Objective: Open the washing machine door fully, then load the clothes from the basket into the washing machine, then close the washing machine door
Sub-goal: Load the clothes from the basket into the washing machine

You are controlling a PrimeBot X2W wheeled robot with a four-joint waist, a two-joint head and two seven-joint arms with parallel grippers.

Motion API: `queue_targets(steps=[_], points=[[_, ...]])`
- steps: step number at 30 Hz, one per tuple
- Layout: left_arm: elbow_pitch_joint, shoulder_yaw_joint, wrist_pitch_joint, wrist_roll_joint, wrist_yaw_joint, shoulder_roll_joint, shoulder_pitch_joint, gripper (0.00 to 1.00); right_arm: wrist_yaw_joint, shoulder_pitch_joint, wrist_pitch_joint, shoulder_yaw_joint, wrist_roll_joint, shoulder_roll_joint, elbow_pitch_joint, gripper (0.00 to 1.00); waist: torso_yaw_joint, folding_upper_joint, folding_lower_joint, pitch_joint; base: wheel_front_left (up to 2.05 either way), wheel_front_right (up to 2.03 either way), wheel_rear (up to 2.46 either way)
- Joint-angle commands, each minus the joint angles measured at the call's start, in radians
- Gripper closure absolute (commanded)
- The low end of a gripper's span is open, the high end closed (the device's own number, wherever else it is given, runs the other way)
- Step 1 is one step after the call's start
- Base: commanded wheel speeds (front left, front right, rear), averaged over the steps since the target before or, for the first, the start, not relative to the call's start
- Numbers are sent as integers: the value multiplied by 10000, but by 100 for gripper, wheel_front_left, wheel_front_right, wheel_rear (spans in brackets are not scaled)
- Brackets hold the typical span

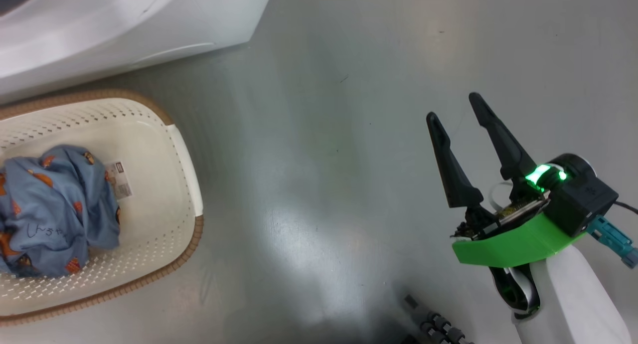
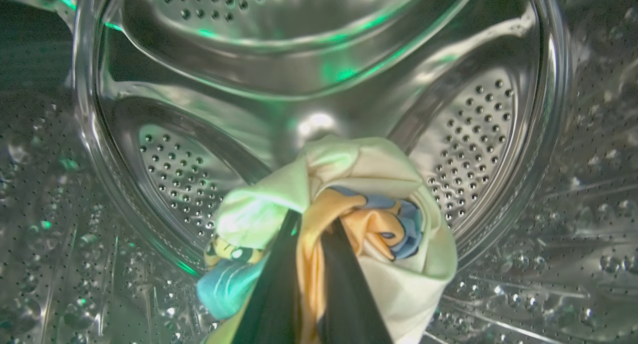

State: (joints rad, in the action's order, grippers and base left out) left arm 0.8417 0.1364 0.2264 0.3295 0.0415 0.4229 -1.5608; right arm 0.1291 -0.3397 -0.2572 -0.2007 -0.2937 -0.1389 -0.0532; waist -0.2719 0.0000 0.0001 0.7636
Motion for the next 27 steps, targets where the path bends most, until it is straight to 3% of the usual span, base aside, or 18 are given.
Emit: queue_targets(steps=[1,12,19,20,21,27], points=[[-23,90,-155,-90,27,462,-122,100,16,22,-45,-211,-25,-13,-199,0,16,0,-1,42,0,0,0],[1165,258,-1864,369,-352,248,-37,100,16,-54,-45,-184,-26,-88,-130,0,253,0,-1,75,0,0,0],[1371,145,-2246,680,-313,141,181,97,16,-91,-45,-193,-30,-161,-85,0,419,0,-1,-122,0,0,0],[1384,155,-2256,701,-318,118,251,55,16,-98,-45,-188,-18,-172,-84,0,444,0,-1,-171,0,0,0],[1386,172,-2262,710,-326,117,303,0,16,-100,-45,-184,-18,-175,-78,0,463,0,-1,-203,0,0,0],[1287,166,-1847,821,-307,29,732,0,16,-87,-45,-108,-12,-186,-39,0,607,0,-1,-459,0,0,0]])
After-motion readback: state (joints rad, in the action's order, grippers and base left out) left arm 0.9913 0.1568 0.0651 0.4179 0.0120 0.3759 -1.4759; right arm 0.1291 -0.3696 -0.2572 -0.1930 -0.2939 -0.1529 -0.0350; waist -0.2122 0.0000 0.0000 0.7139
